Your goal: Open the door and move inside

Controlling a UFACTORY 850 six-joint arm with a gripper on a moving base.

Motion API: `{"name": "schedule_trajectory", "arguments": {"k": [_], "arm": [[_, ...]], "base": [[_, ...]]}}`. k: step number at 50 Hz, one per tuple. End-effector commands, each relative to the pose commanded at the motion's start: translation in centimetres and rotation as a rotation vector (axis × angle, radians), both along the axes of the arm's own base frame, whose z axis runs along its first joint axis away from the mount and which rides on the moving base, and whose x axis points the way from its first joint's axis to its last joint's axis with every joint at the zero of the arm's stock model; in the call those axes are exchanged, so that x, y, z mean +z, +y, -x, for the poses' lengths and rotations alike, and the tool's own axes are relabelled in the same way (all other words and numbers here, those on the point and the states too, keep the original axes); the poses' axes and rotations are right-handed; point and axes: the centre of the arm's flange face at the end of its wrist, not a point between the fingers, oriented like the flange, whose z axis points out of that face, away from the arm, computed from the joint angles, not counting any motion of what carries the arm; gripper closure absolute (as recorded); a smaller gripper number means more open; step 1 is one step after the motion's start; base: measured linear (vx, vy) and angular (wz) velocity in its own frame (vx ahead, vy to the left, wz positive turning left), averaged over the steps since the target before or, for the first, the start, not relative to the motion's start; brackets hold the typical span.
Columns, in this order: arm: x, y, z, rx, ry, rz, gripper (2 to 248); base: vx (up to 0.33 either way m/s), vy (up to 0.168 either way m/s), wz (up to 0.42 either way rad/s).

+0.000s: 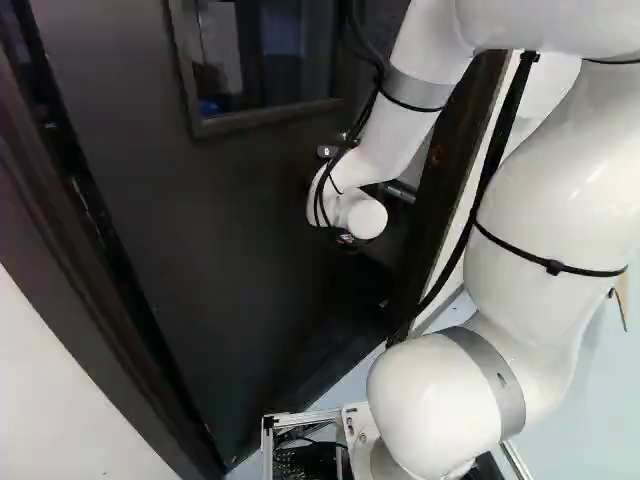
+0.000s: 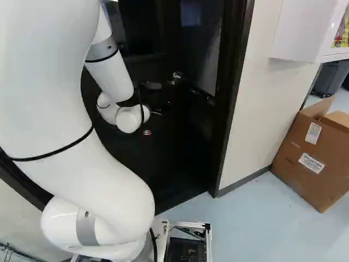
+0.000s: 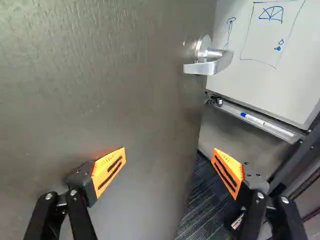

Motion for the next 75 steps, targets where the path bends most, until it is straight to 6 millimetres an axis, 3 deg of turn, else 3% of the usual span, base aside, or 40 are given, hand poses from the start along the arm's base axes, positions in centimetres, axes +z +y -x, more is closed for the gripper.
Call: {"name": "schedule_trajectory", "arguments": {"k": [48, 75], "arm": [[-0.1, 5.1, -2.8, 0.114, -0.008, 0.005, 3], [-0.2, 9.0, -4.3, 0.185, -0.016, 0.003, 3]], "base": [[0.0, 0.0, 0.0], [0.0, 0.0, 0.0]]}}
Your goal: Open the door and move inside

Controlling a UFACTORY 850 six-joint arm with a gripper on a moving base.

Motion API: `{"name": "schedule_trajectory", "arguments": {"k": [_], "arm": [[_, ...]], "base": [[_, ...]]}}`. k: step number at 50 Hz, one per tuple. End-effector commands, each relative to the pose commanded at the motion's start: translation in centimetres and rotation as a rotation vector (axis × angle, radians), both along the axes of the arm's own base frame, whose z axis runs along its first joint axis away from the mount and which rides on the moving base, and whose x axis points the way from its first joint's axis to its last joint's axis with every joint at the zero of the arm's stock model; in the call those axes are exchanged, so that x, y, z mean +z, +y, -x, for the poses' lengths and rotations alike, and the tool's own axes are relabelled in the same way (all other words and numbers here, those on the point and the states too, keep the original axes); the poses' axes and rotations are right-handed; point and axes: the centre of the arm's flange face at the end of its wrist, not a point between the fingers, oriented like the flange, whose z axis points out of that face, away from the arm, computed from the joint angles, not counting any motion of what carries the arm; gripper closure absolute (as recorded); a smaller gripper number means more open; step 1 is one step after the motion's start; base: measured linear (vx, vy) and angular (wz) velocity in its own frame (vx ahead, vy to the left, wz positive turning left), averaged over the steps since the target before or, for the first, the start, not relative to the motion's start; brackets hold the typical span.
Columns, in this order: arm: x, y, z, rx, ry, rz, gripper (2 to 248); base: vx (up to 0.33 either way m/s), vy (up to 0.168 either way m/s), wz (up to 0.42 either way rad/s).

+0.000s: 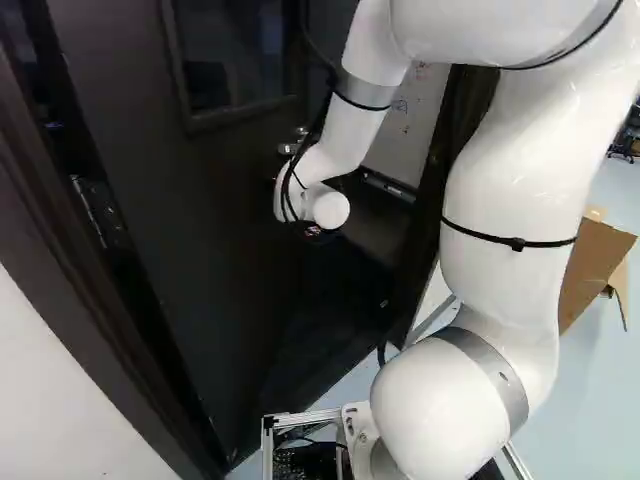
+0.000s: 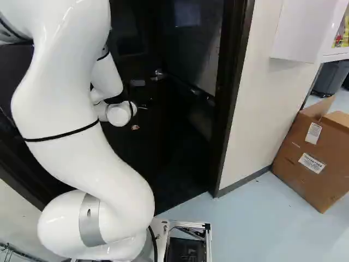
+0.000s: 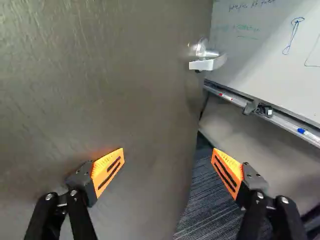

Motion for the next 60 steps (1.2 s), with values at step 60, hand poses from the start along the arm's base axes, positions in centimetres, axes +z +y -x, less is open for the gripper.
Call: {"name": "schedule_trajectory", "arguments": {"k": [60], "arm": [[-0.1, 8.9, 0.9, 0.275, -0.03, 0.046, 3]], "base": [[0.0, 0.0, 0.0]]}}
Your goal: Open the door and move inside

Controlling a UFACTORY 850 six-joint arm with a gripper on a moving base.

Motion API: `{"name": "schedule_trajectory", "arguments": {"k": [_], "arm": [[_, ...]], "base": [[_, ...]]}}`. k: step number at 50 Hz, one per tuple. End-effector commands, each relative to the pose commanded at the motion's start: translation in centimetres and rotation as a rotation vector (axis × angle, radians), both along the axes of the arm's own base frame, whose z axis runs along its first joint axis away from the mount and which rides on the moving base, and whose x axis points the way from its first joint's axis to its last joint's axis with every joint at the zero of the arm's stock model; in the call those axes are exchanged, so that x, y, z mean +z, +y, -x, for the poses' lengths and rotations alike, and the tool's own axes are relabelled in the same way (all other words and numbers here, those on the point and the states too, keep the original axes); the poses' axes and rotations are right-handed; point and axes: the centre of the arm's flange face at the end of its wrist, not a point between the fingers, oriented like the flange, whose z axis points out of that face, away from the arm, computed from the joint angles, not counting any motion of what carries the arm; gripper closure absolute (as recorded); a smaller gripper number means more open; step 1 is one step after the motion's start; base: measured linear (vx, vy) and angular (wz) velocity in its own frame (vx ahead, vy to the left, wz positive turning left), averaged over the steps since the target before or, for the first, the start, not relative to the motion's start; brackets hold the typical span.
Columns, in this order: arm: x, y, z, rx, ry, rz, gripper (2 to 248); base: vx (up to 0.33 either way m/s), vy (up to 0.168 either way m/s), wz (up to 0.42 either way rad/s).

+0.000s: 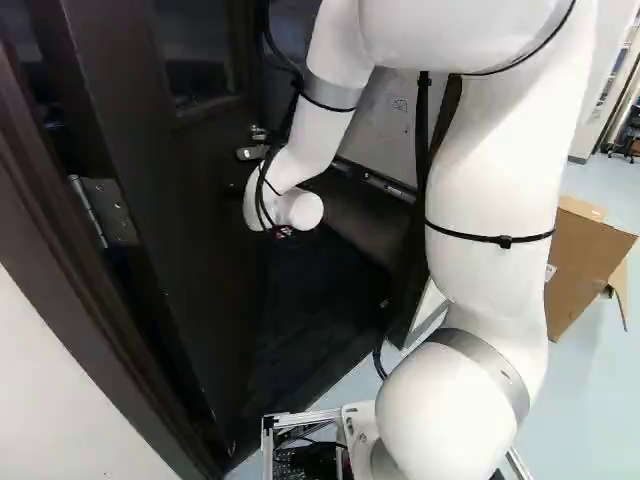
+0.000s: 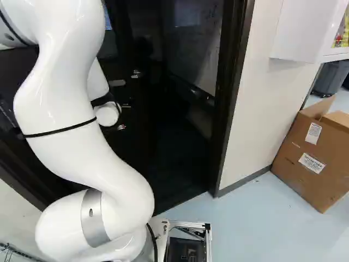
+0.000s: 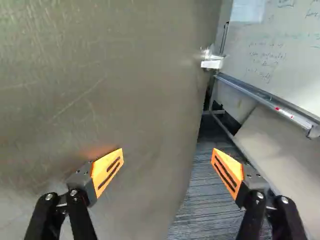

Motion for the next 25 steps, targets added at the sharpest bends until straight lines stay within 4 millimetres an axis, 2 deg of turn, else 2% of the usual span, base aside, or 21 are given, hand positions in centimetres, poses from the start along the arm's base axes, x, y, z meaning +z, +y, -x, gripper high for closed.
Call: {"name": "schedule_trajectory", "arguments": {"k": [13, 25], "arm": [[0.0, 1.8, 0.5, 0.055, -0.004, 0.004, 3], [-0.1, 3.4, 0.6, 0.066, 0.039, -0.084, 3]], "base": [[0.0, 0.0, 0.0], [0.0, 0.0, 0.0]]}}
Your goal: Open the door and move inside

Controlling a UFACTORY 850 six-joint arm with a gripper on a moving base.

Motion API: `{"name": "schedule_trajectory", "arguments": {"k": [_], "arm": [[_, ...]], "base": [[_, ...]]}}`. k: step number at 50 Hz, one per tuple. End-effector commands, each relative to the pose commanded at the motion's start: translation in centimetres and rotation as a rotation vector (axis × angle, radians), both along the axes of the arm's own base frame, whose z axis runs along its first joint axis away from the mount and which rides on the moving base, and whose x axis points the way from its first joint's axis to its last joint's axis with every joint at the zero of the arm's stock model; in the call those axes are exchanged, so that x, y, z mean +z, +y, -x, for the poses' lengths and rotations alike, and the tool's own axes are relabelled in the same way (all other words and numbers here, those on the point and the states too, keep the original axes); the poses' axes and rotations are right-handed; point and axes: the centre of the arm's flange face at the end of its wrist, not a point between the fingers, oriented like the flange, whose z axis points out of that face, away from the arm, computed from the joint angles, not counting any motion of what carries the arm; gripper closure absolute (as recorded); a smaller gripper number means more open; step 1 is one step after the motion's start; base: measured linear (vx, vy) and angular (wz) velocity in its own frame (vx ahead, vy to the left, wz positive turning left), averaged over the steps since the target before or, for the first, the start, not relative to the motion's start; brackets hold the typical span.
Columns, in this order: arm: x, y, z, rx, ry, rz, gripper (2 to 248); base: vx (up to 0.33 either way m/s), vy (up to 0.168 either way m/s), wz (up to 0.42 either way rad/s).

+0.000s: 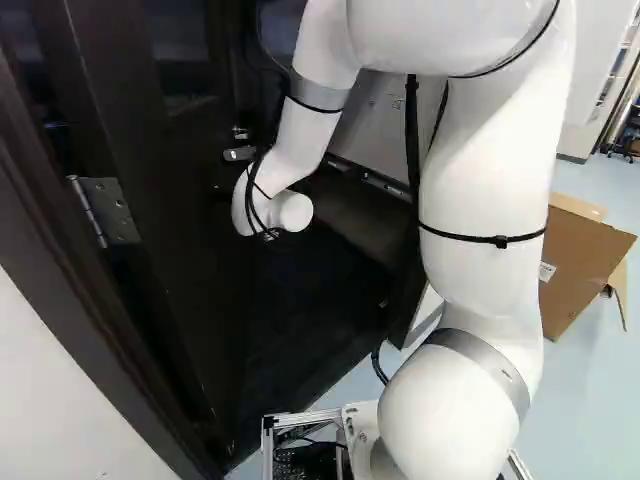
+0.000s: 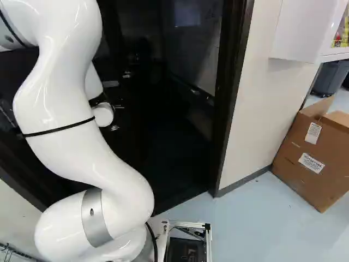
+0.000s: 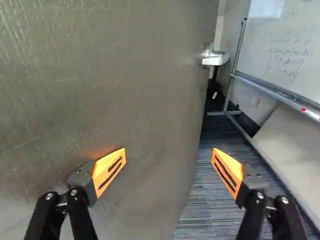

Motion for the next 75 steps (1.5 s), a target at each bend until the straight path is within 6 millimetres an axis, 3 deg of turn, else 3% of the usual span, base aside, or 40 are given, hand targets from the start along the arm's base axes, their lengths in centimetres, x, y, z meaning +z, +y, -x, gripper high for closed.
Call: {"name": "schedule_trajectory", "arguments": {"k": [14, 46, 75], "arm": [[-0.1, 2.2, 0.1, 0.035, 0.053, -0.093, 3], [-0.4, 7.9, 0.1, 0.184, 0.034, -0.08, 3], [-0.5, 8.5, 0.2, 0.198, 0.031, -0.078, 3]], "base": [[0.0, 0.0, 0.0], [0.0, 0.0, 0.0], [0.0, 0.0, 0.0]]}}
